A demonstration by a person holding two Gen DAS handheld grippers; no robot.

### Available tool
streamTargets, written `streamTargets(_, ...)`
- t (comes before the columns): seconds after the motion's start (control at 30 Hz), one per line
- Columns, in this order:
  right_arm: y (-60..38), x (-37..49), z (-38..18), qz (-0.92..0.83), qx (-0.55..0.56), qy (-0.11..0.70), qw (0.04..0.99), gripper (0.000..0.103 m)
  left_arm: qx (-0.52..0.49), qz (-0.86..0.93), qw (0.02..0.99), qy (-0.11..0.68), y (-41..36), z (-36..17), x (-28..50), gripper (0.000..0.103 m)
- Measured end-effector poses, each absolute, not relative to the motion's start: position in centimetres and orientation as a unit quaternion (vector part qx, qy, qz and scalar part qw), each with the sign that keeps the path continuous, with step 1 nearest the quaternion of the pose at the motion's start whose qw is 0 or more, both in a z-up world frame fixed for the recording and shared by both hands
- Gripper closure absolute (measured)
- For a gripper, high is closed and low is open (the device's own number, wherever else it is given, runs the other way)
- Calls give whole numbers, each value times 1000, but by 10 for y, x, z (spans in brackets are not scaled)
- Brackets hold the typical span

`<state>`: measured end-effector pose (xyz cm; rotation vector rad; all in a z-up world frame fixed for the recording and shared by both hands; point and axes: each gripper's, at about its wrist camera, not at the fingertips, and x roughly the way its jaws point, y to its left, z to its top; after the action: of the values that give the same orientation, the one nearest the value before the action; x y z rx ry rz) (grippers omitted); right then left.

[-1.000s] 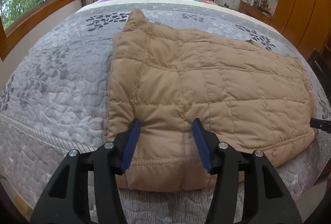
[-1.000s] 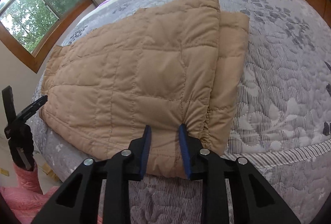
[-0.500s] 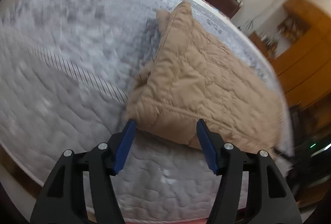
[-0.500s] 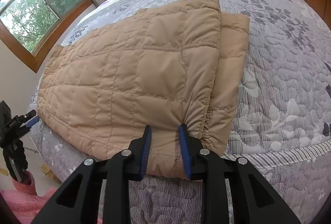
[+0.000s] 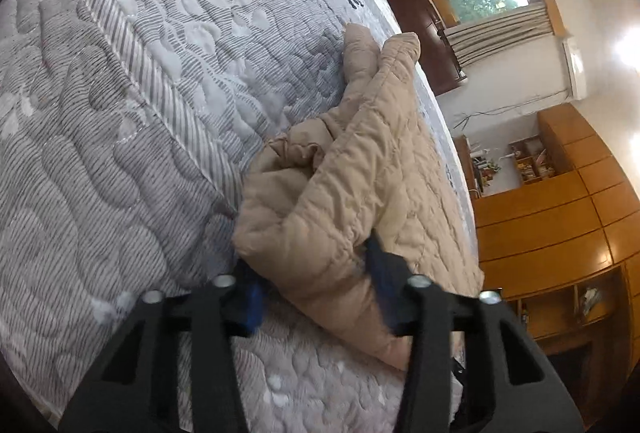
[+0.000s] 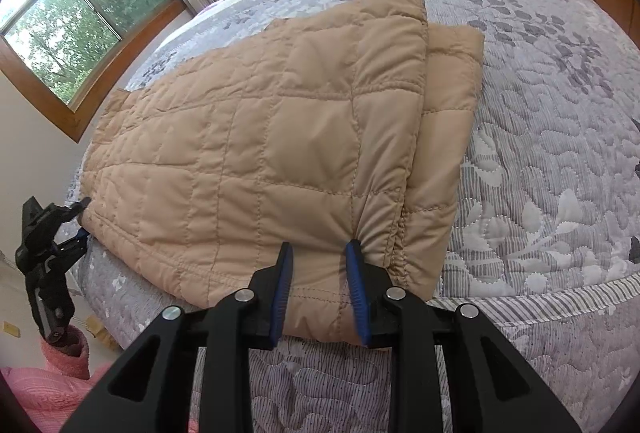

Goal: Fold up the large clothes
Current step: 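Hold the coat edge with the right gripper while the left gripper lifts and folds the coat end over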

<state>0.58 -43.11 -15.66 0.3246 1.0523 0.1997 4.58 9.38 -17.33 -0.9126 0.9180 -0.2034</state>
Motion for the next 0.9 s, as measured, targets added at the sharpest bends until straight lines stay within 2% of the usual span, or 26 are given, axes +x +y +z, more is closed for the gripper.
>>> streamTargets(0.1, -432, 5, -157, 96, 156, 498, 848, 76, -431, -94, 796, 415, 87, -174, 45, 87)
streamTargets(0.4, -433, 3, -157, 96, 156, 496, 849, 76, -402, -85, 813, 413, 74, -171, 48, 91)
streamTargets(0.67, -430, 8, -155, 93, 152, 505, 844, 76, -304, -134, 886, 324, 45, -95, 35, 94)
streamTargets(0.9, -434, 12, -153, 93, 162, 509, 840, 76, -206, -233, 910, 273, -21, -34, 25, 94)
